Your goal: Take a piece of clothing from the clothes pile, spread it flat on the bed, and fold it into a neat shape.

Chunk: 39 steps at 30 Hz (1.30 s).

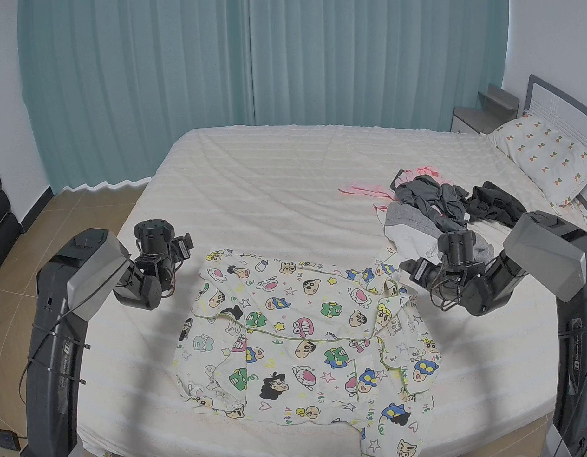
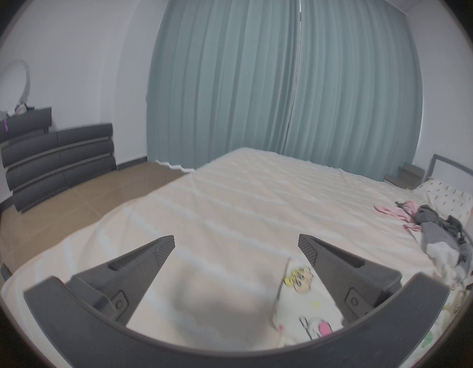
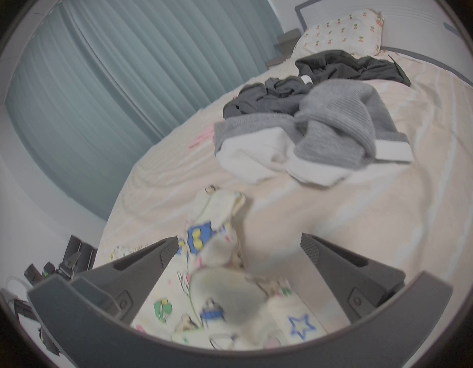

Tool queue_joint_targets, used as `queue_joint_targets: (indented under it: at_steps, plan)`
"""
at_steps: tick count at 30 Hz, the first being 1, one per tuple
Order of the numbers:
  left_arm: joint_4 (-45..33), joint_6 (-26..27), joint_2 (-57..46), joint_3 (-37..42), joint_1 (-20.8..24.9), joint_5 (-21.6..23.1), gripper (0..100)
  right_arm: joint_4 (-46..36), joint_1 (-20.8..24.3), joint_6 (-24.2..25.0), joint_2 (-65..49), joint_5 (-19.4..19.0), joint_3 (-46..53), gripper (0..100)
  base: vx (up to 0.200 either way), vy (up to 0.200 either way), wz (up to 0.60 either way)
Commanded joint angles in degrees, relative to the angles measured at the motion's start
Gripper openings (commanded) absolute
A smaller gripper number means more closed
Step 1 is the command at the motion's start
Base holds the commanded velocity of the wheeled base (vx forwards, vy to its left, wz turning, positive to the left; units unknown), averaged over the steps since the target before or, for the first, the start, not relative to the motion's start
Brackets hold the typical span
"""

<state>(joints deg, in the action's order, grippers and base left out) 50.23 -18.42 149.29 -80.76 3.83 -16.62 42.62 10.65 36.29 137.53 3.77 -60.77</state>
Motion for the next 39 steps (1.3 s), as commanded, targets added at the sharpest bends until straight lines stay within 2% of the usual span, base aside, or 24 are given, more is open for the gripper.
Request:
queue_joint_targets:
  at_steps: [1,5,9,12,18,22,28,31,36,37,39]
  plan:
    - [4.62,-14.19,-23.16,29.61,-0.49,11.34,100,7.48,-3.01,-4.91,-6.67,-6.93,18.58,100,0.0,0.0,0.0]
    - [10.68,-21.13,-29.49,41.65,0.13,14.59,100,8.89,-3.01,-4.56,-5.08,-6.32,20.34,100,0.0,0.0,0.0]
    - [15.52,-22.8,-31.51,50.97,1.27,15.47,100,8.97,-2.39,-4.91,-3.24,-6.23,22.36,100,0.0,0.0,0.0]
    - [19.74,-25.0,-31.07,55.71,2.32,15.47,100,8.45,-1.78,-5.18,-1.57,-5.61,22.01,100,0.0,0.0,0.0]
    - [27.56,-29.48,-29.05,62.57,3.64,15.12,100,8.27,-0.81,-5.44,2.74,-0.69,19.46,100,0.0,0.0,0.0]
    - [31.51,-29.13,-26.33,64.06,4.26,14.59,100,8.18,-0.81,-6.67,3.79,1.24,18.23,100,0.0,0.0,0.0]
    - [39.16,-29.04,-19.74,64.77,4.87,11.52,100,6.78,-0.64,-8.69,4.41,1.42,16.12,100,0.0,0.0,0.0]
    - [39.77,-29.04,-18.42,64.68,5.49,9.41,100,4.84,-0.2,-9.05,4.23,1.42,14.8,100,0.0,0.0,0.0]
    - [39.77,-28.95,-18.5,64.77,6.54,8.71,100,4.75,0.16,-10.1,3.97,1.42,14.28,100,0.0,0.0,0.0]
    - [39.77,-29.04,-18.5,64.77,6.54,8.71,100,4.84,0.16,-10.36,3.79,1.42,14.28,0,0.0,0.0,0.0]
    - [39.77,-29.04,-18.5,64.68,6.54,8.71,100,4.84,0.16,-10.54,3.62,1.42,14.36,0,0.0,0.0,0.0]
